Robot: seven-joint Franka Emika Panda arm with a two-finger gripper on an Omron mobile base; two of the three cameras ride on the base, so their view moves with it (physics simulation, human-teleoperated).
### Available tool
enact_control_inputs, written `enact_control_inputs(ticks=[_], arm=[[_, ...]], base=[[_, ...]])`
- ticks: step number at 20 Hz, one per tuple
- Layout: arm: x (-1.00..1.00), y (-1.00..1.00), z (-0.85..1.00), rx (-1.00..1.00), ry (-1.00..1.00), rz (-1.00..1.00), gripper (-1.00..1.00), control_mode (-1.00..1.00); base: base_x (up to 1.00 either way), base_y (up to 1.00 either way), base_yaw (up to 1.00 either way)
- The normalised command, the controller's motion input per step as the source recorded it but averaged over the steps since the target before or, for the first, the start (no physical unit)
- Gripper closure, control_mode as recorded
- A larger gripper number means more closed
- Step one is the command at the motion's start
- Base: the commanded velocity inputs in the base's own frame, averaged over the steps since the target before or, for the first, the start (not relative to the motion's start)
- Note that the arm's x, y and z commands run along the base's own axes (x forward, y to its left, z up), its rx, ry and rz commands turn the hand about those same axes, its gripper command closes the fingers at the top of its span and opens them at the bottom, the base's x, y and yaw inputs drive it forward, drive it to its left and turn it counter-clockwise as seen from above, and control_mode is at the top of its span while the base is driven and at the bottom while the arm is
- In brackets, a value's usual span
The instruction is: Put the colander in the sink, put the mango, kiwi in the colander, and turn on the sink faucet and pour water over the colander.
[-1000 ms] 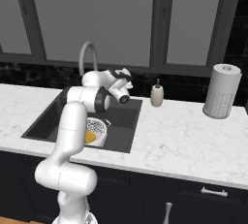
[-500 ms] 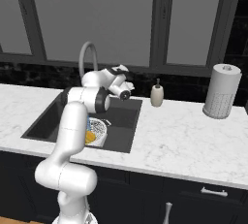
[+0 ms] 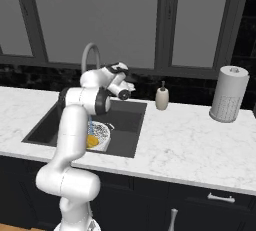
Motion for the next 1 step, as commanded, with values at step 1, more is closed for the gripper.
enact_control_inputs(ticks=[1], arm=[[-0.48,-0.32,1.0,0.13,-0.09,0.0,1.0,-1.0]], base=[[0.0,0.0,0.0]])
